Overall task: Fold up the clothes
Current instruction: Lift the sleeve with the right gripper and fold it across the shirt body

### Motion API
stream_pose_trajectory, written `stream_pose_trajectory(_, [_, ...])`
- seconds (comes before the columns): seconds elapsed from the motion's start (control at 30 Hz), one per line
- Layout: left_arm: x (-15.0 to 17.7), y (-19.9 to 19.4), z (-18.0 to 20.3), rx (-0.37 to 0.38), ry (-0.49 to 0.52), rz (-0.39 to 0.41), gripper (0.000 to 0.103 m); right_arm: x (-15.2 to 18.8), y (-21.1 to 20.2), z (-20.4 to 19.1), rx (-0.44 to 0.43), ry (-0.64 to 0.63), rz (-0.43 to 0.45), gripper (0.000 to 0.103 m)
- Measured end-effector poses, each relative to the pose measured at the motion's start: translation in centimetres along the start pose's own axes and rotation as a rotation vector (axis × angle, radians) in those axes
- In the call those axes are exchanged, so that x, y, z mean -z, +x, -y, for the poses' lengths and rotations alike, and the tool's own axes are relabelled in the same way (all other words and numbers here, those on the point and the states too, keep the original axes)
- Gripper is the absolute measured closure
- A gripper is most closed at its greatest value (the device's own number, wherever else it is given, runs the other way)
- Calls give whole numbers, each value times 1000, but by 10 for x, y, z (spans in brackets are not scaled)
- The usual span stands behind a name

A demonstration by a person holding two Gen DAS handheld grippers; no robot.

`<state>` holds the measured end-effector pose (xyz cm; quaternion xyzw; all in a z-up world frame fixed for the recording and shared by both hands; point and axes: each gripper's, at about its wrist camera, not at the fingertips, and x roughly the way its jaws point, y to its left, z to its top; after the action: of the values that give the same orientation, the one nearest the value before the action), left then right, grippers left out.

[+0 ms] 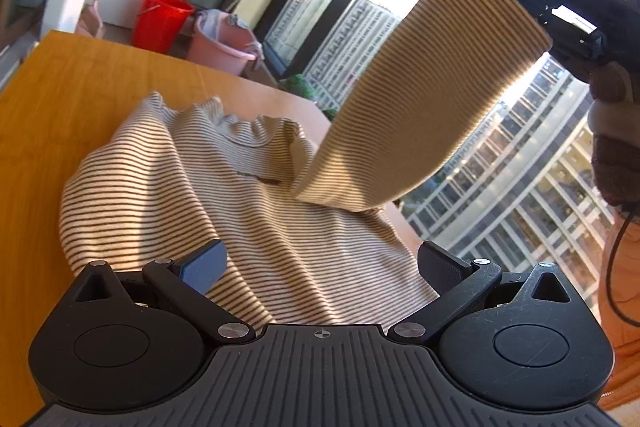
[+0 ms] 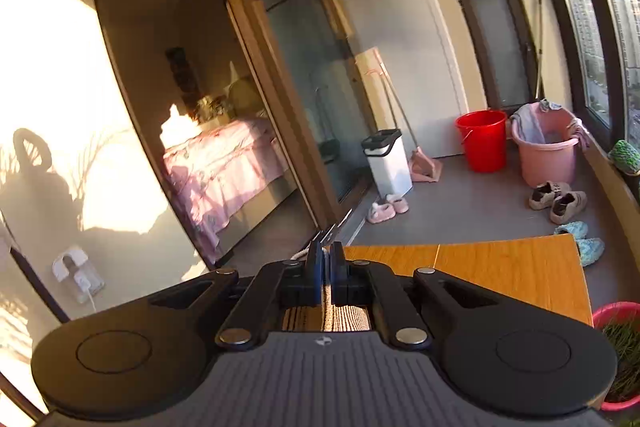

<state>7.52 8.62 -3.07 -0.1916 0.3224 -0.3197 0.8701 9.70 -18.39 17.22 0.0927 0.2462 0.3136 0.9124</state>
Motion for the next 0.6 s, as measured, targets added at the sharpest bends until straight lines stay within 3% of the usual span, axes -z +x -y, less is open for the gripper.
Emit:
stream_pose_trajectory(0.1, [3, 1, 7, 44, 46, -9, 0, 28, -12, -16, -17, -81, -112, 99])
stream_pose_trajectory(0.17, [6, 4, 10, 66, 65, -24, 0, 53, -17, -20, -21, -104, -237, 99])
stream_pose_trajectory(0.27, [8, 11, 6, 27, 60, -57, 0, 90, -20, -21, 13, -131, -417, 95])
stream_pose_trajectory(0.33, [8, 16, 2, -8, 43, -83, 0, 95, -28, -21, 38, -173, -413, 82])
stream_pose_trajectory(0.43, [11, 21, 1, 0, 35, -115, 0, 76, -27, -16, 64, -164, -294, 58])
stream_pose_trajectory(0.5, [15, 25, 6, 17, 50, -141, 0, 66, -2, -9, 101, -182, -250, 52])
stream_pose_trajectory(0.6, [23, 30, 14, 7, 81, -182, 0, 59, 59, 13, 177, -167, -250, 50])
